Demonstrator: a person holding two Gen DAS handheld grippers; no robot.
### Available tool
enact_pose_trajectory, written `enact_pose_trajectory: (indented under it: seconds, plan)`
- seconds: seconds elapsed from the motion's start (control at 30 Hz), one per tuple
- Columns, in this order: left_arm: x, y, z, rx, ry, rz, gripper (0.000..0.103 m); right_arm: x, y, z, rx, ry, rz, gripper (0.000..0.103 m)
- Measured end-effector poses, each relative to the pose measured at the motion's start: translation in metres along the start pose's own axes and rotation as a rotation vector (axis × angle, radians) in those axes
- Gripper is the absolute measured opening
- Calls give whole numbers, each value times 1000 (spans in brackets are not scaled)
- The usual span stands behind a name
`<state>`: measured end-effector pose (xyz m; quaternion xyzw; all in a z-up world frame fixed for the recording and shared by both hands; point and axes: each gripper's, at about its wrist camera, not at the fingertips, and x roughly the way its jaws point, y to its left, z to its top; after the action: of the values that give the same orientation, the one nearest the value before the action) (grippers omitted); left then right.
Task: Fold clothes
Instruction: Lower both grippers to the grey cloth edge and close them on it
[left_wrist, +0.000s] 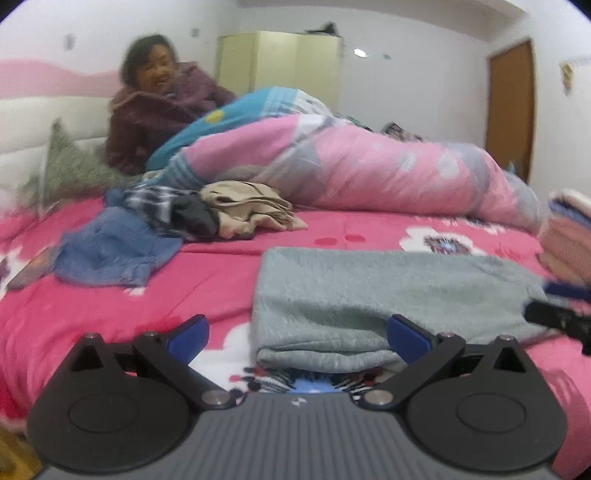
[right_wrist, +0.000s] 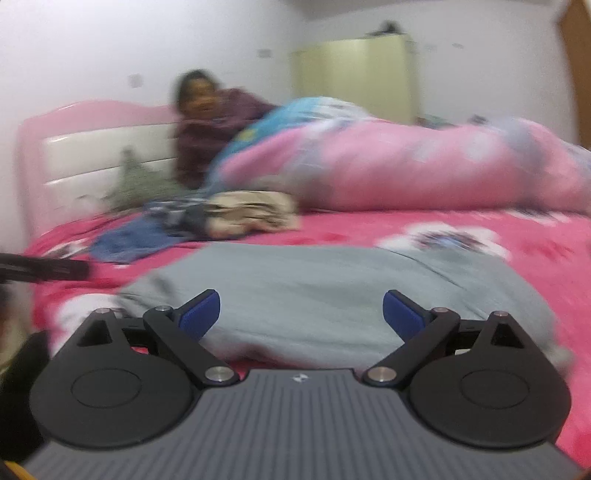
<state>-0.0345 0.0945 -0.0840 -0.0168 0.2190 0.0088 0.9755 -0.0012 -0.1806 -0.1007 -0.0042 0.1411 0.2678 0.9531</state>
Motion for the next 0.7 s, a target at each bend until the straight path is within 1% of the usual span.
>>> enact_pose_trajectory:
  seconds: [0.07,0.13,0.17,0.2,0.23,0.27,0.3,0.33,0.37,0.4,0.43,0.47,0.5,0.53,0.6,0.63,0.7]
  plan:
    - [9,-2,-1,49,9,-15,103,19,20,13,-55,28,39,91]
    - [16,-3,-3,91,9,-30,101,37,36,23,-108,62,71,79]
    - [19,-3,-5,108,9,-37,100,46,43,26,-133,78,84,77]
    - [22,-4,-6,126,8,-43,99,55,50,30,-158,95,96,71]
    - [25,-4,-7,143,6,-49,96,64,56,31,-182,114,105,64]
    - [28,-4,-7,160,6,-55,92,72,62,31,-209,138,111,60]
    - [31,-4,-8,175,6,-58,89,81,67,29,-238,168,117,54]
    - [34,-4,-8,190,6,-65,84,87,70,27,-258,195,124,49]
    - [37,-5,-8,208,7,-74,81,94,73,25,-274,221,133,47]
    - [39,-5,-8,225,8,-84,78,98,76,23,-284,244,136,40]
    - [42,-6,-9,242,9,-94,73,102,77,21,-290,268,136,24]
    - [45,-6,-8,259,10,-106,68,106,76,20,-280,290,138,16]
    - [47,-7,-7,274,12,-124,65,108,72,22,-237,304,145,9]
    - [50,-9,-6,289,12,-146,62,109,66,24,-184,304,155,6]
    - [55,-11,-3,310,15,-190,62,109,53,30,-67,292,183,5]
    - [58,-12,-3,319,23,-210,60,109,46,32,-2,284,202,3]
    - [69,-16,-2,339,55,-242,55,109,33,32,122,279,238,2]
